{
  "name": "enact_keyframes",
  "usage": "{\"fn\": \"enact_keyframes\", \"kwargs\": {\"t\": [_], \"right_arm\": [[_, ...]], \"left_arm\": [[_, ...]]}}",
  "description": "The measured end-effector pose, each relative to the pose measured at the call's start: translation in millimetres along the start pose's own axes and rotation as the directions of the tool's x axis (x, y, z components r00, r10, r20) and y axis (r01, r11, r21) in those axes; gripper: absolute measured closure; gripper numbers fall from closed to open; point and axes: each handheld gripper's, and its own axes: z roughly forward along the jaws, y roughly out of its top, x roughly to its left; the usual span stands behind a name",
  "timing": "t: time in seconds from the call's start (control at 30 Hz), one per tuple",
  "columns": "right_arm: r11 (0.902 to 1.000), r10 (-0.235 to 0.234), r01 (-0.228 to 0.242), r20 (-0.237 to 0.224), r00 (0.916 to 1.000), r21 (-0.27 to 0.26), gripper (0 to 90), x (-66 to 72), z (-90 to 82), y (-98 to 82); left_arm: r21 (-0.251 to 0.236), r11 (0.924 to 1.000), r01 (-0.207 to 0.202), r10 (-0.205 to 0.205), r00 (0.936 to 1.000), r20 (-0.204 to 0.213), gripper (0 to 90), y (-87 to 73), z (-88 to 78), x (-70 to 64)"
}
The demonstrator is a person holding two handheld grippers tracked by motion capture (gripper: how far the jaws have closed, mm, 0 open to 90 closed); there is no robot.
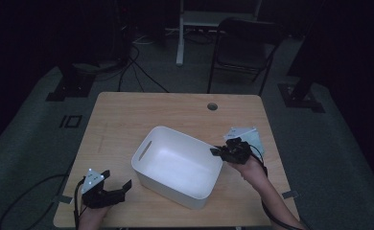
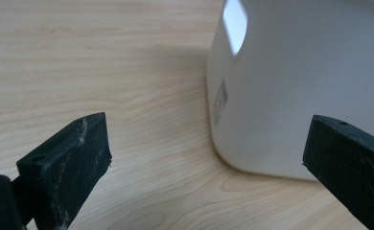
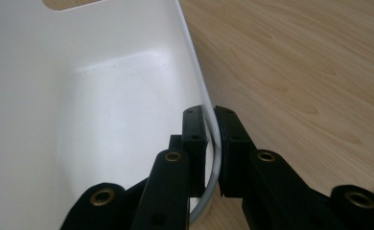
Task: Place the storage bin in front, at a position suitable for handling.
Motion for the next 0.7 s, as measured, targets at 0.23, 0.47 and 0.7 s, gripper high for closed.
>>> {"fn": "enact_keyframes", "kwargs": {"t": [0.23,0.47,0.7], "right_arm": [[1.0,-0.005,0.005,0.0,1.0,0.006,83.5,3.1,-7.8,-7.1],[0.9965,0.017,-0.016,0.021,0.9996,-0.082,68.7,9.2,-27.8,-6.9],[0.9804,0.067,-0.051,0.077,0.9948,-0.191,65.8,18.6,-51.4,-16.2]], "left_arm": [[-0.033,0.999,-0.032,0.034,0.9971,0.068,2.3,24.4,-11.5,-12.9],[-0.035,0.9922,-0.12,0.123,0.9878,0.096,7.2,51.3,-10.6,-23.7],[-0.037,0.9882,-0.149,0.152,0.9807,0.123,34.5,70.1,2.4,-28.4]]}}
